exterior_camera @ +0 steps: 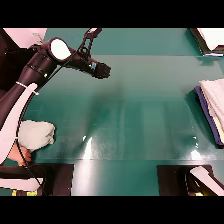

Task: Fold the shirts.

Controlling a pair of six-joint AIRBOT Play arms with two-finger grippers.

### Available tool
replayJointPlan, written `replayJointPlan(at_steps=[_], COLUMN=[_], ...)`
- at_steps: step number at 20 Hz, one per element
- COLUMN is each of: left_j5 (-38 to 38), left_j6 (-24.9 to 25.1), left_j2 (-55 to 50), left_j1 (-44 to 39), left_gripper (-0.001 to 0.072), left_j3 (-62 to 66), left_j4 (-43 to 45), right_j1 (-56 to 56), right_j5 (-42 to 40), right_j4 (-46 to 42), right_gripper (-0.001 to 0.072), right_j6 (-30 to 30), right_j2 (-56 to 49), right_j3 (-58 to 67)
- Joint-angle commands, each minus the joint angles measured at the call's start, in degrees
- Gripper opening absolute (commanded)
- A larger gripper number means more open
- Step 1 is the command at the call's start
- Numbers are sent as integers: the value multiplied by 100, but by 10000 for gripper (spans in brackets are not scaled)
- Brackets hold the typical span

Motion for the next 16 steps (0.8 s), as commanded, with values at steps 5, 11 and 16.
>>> replayJointPlan(at_steps=[5, 11, 16], left_j5=[92, 94, 94], left_j6=[-2, -2, -2], left_j2=[0, 0, 0], left_j1=[-2, -2, -2], left_gripper=[24, 24, 24], left_j3=[2, 2, 2], left_j4=[-7, -7, -7], right_j1=[1910, 3298, 3429], right_j5=[-754, -1309, -1285], right_j4=[1528, 1523, 1526], right_gripper=[320, 14, 14], right_j6=[2, 0, 0], right_j2=[39, 39, 39], right_j3=[-70, -70, -70])
